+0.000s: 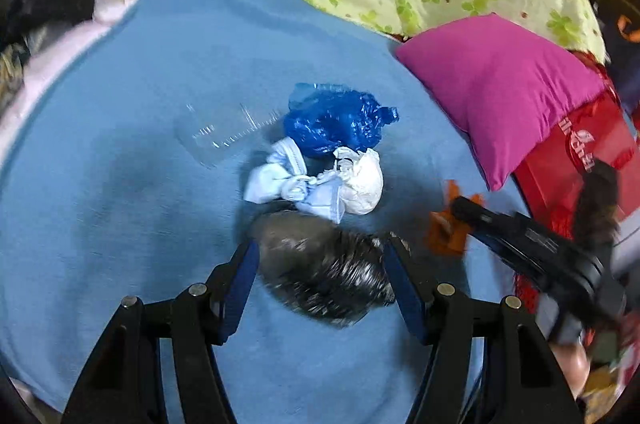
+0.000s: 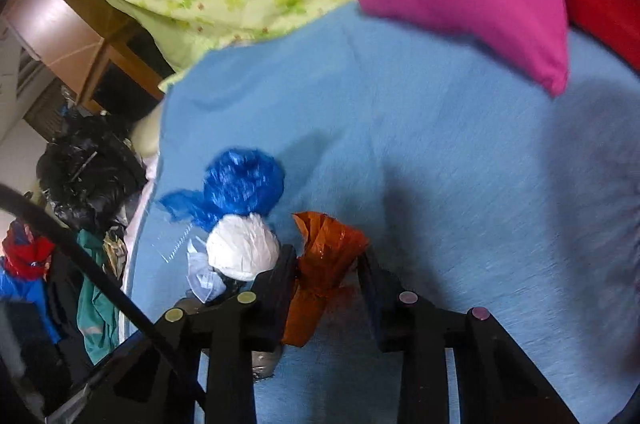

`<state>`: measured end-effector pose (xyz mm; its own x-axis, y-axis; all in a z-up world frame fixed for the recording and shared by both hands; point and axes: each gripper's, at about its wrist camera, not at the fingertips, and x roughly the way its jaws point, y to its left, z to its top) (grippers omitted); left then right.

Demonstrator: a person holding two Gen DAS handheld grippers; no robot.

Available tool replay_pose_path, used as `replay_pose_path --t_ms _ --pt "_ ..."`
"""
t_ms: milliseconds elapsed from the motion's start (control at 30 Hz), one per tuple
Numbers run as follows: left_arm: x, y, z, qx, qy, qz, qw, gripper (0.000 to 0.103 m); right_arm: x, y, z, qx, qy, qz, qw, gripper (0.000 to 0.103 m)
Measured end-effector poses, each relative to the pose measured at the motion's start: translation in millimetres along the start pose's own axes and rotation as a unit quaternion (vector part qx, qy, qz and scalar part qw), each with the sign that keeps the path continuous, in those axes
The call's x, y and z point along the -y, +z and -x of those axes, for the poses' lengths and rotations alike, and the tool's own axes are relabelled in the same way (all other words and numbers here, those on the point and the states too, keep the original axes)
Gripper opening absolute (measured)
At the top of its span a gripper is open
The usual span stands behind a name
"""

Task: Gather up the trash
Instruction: 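Grasp the orange plastic bag with the right tool while the left tool grasps the black plastic bag, then carry the orange bag into the red basket with the right tool while the left drops the black bag there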

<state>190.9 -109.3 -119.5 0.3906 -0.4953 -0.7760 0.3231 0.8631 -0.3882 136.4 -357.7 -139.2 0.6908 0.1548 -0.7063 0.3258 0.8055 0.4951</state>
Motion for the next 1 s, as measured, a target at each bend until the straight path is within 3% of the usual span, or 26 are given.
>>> replay_pose_path --t_ms 100,167,233,267,367,733,1000 --pt "-3 0 -18 -0.018 -0.004 0.029 0.9994 0.064 4 1 15 0.02 0.003 0.005 1.0 0.034" --pt "-6 -4 -26 -0.03 -0.002 0.044 0.9986 0.043 6 1 22 0.025 0.004 0.01 1.0 0.034" --pt "-8 -9 -29 -0.032 -0.008 0.054 0.998 0.033 8 2 29 0.029 0.002 0.015 0.999 0.034" --pt "-8 -10 -27 -0.026 -0.004 0.056 0.9981 0.021 8 1 32 0.032 0.002 0.019 0.999 0.034" --pt "-8 -17 -19 -0.017 -0.004 0.064 0.9978 0.011 3 2 40 0.05 0.006 0.031 0.998 0.034" --pt "-4 -36 27 0.034 0.0 0.043 0.9985 0.006 -13 -12 81 0.113 0.031 0.083 0.99 0.034" --pt "16 -35 81 0.104 0.021 -0.003 0.9944 0.006 -25 -25 117 0.166 0.039 0.121 0.978 0.034"
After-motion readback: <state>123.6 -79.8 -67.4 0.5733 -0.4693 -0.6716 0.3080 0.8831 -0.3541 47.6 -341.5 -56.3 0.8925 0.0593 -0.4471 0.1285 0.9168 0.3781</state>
